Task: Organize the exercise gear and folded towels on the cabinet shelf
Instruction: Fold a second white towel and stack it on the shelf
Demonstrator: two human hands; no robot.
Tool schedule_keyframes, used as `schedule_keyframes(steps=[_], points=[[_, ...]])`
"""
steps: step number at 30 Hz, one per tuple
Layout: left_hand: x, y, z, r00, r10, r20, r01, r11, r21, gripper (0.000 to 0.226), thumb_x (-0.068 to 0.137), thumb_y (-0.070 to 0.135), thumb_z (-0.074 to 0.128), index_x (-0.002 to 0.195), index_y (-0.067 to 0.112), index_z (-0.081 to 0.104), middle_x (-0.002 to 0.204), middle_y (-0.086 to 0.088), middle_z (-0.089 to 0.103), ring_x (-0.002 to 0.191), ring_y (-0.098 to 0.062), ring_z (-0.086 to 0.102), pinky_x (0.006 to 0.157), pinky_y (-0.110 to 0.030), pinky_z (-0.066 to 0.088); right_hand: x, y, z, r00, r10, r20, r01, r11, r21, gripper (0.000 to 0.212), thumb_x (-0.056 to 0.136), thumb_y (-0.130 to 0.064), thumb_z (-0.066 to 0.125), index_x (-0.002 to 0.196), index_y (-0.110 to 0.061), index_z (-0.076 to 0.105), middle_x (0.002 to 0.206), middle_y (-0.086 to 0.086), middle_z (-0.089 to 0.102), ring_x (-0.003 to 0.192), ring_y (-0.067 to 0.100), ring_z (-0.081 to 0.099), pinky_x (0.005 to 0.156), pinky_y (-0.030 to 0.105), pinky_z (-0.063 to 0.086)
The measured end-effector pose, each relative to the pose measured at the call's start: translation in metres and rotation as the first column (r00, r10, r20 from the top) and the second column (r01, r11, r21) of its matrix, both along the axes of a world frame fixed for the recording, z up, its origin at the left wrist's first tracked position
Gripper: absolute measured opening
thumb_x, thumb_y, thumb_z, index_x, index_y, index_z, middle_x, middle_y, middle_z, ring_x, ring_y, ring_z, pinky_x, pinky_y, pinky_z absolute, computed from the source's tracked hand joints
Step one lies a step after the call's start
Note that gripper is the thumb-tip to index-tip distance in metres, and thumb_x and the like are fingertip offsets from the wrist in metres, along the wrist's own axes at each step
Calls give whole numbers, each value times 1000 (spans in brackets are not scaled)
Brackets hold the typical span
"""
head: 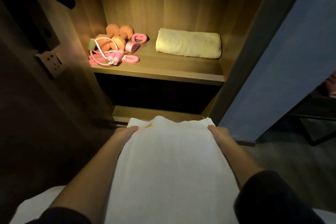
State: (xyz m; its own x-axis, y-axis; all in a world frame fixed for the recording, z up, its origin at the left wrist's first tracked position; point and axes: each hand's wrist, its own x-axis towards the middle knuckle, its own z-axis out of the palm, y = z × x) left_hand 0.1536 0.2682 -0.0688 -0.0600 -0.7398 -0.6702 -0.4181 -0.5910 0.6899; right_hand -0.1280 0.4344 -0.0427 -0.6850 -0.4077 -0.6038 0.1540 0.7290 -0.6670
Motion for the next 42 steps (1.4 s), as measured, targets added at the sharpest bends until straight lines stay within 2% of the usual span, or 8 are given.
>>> schedule_keyframes(steps=[6,12,17,22,28,34,37,42], points=[[15,9,7,996,-87,12,86,995,47,53,79,44,75,120,12,64,102,-7,70,90,-26,67,69,-36,51,-11,27,7,980,62,191,-62,998,-6,42,90,-52,60,110,-15,64,89,7,74,78,27,72,61,33,54],[32,28,18,994,-92,-63,97,993,72,41,85,37,72,115,9,66,101,-11,74,92,-30,71,92,-48,54,-14,56,6,957,104,269,-75,991,-114,30,90,-40,66,107,-15,66,83,5,76,73,23,74,62,35,55],[14,29,29,993,59,-100,-60,998,-12,29,93,34,65,111,12,61,94,-5,68,82,-24,67,58,-30,48,-14,60,13,909,-91,407,198,953,-228,26,93,-34,62,114,-19,63,104,13,74,100,34,69,87,53,54],[20,37,23,996,20,-84,-10,994,113,44,88,42,68,119,11,62,108,-13,69,97,-32,67,89,-44,54,0,58,9,961,-81,263,132,975,-181,27,98,-31,57,118,-13,57,95,8,66,87,28,63,71,39,50],[26,49,14,997,35,65,-17,967,-254,22,93,34,63,89,12,62,90,-8,68,75,-19,64,55,-28,44,3,55,-3,995,54,-87,-63,992,-110,32,100,-43,46,124,-23,52,114,3,61,93,21,60,86,45,53],[24,39,14,980,-106,166,115,992,-46,34,90,46,59,98,12,57,96,-5,66,84,-22,63,64,-31,46,-4,44,4,995,98,24,-98,995,26,45,98,-48,50,123,-12,57,119,11,63,104,32,61,100,50,47],[14,31,24,989,-141,-54,149,969,196,49,88,55,60,109,12,62,99,-9,74,93,-27,68,79,-32,51,-6,33,9,980,126,153,-137,989,64,59,92,-61,51,128,-16,56,124,11,61,112,33,59,104,50,43],[7,37,10,996,-84,3,84,993,81,53,84,45,71,122,11,56,112,-9,66,88,-23,65,70,-32,51,-1,35,-4,972,226,65,-233,965,121,67,93,-62,48,143,-17,42,138,10,52,111,31,55,91,44,43]])
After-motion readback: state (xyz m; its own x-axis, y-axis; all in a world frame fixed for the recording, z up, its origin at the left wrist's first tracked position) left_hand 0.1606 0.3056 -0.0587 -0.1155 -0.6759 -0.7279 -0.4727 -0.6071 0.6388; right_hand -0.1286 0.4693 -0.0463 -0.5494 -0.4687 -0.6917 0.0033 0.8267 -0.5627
